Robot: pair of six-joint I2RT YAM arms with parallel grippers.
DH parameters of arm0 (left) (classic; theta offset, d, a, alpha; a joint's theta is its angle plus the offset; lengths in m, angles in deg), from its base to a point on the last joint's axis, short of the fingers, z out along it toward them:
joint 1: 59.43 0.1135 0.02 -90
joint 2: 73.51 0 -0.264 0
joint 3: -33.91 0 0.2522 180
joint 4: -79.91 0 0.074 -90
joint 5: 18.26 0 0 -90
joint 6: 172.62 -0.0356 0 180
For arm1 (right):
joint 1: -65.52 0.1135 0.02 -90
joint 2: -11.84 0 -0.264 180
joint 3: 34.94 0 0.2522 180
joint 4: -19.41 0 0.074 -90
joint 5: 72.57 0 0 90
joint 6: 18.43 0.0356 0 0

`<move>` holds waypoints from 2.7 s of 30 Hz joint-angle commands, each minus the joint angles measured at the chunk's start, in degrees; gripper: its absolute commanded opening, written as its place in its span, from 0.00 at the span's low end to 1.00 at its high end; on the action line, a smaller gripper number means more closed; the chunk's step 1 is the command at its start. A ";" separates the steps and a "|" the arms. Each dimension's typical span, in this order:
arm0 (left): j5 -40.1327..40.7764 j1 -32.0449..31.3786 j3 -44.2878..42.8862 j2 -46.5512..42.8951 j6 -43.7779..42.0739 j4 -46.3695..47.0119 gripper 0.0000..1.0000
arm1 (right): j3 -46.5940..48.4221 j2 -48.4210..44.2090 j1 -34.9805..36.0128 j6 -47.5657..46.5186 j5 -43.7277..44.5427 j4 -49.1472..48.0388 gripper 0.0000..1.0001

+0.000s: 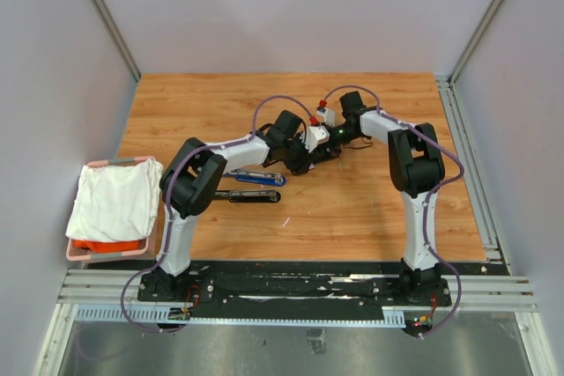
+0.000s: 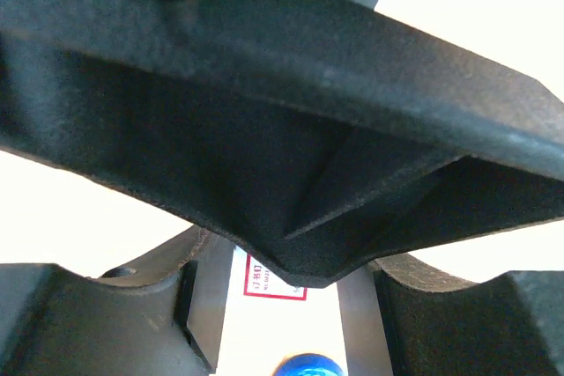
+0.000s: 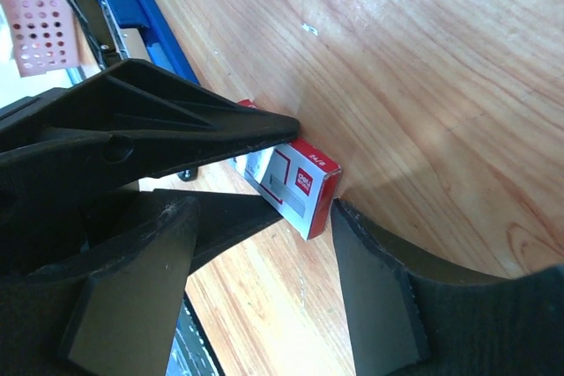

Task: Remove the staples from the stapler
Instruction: Close the staple box at the center of the board, then move the staple box to the center of the board.

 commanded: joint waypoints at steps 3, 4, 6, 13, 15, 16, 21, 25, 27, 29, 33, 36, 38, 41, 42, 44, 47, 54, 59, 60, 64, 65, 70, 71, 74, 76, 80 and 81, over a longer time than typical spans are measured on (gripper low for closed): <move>0.11 -0.89 -0.20 3.36 0.27 -2.41 0.49 | 1.80 -2.65 -3.51 -7.64 11.41 9.99 0.65; 0.02 -0.89 -0.55 3.47 0.18 -2.81 0.50 | 1.85 -3.27 -4.39 -8.58 12.20 10.96 0.66; -0.16 -0.89 -0.99 3.58 0.04 -3.26 0.50 | 1.33 -4.82 -5.95 -10.83 13.78 12.88 0.66; -0.08 -2.27 -3.10 4.11 0.00 -4.60 0.52 | -2.86 -9.57 -10.75 -13.85 22.23 15.75 0.67; 0.21 -3.06 -3.18 3.95 -0.22 -4.50 0.55 | -4.20 -11.00 -12.19 -14.33 22.64 14.91 0.67; 0.26 -3.23 -3.23 3.75 -0.02 -4.40 0.58 | -5.01 -12.06 -12.48 -15.02 23.36 14.25 0.67; 1.17 -3.26 -3.42 1.60 0.15 -4.70 0.82 | -9.00 -17.95 -12.44 -21.12 26.37 11.71 0.69; 2.32 -3.02 -3.70 -2.88 -0.64 -6.07 0.98 | -11.06 -21.62 -11.81 -28.99 25.85 10.72 0.73; 2.56 -2.58 -4.22 -5.89 -0.76 -7.15 0.98 | -11.65 -23.06 -10.35 -33.89 25.63 10.86 0.75; 2.53 -1.69 -4.75 -9.23 -0.76 -8.77 0.98 | -11.90 -23.95 -8.07 -39.03 27.14 10.96 0.76; 3.04 1.53 -2.85 -17.95 -0.79 -11.21 0.98 | -12.31 -24.60 -2.13 -47.17 31.33 10.20 0.77; 3.82 5.05 1.90 -26.00 -1.27 -12.27 0.98 | -13.54 -24.82 4.67 -51.30 35.31 7.79 0.78; 3.94 7.65 5.22 -31.66 -2.23 -14.21 0.98 | -13.05 -24.01 7.80 -53.74 36.75 7.32 0.79; 5.21 12.16 11.68 -40.25 -3.01 -15.88 0.98 | -9.96 -21.37 12.48 -56.91 37.02 9.56 0.80; 6.63 13.20 13.97 -43.25 -3.39 -16.38 0.98 | -8.35 -20.27 13.47 -57.46 36.53 10.54 0.80; 9.97 14.76 19.87 -49.12 -3.79 -16.46 0.98 | -4.50 -17.74 15.08 -58.48 35.86 12.57 0.80; 13.98 16.37 27.67 -59.61 -3.96 -15.89 0.98 | -0.01 -13.06 17.05 -60.44 36.06 15.47 0.80; 19.98 19.41 36.14 -71.13 -2.82 -18.92 0.98 | 4.50 -5.62 20.35 -61.48 39.75 15.04 0.80; 23.84 19.81 38.64 -76.23 -1.12 -17.45 0.98 | 6.12 -3.37 20.78 -61.03 39.70 14.93 0.79; 24.22 19.99 38.72 -76.81 -1.23 -17.25 0.98 | 6.24 -2.95 20.75 -60.80 39.89 14.91 0.79; 25.32 20.43 38.78 -77.42 -1.17 -17.14 0.98 | 6.55 -1.53 20.26 -60.15 41.32 14.73 0.70; 25.43 20.52 38.89 -77.44 -1.13 -17.03 0.98 | 6.48 -1.33 19.88 -59.97 41.27 14.75 0.66; 26.00 20.59 39.29 -77.37 -0.98 -16.43 0.98 | 6.60 -1.01 17.20 -58.74 41.09 13.80 0.63; 26.07 20.63 39.35 -77.39 -0.98 -16.33 0.98 | 6.74 -0.99 16.56 -58.50 41.45 13.55 0.63; 26.45 20.68 39.79 -77.59 -0.99 -16.08 0.98 | 6.87 -1.14 14.94 -57.84 42.74 12.29 0.62; 26.72 20.67 40.11 -77.72 -0.93 -15.96 0.98 | 6.93 -1.24 13.82 -57.48 43.32 11.23 0.59; 26.83 20.78 40.40 -77.71 -0.95 -15.71 0.98 | 7.56 -1.20 11.85 -57.17 41.14 10.61 0.55; 26.90 20.74 40.41 -77.69 -0.93 -15.69 0.98 | 7.58 -1.28 11.69 -57.19 40.62 10.61 0.55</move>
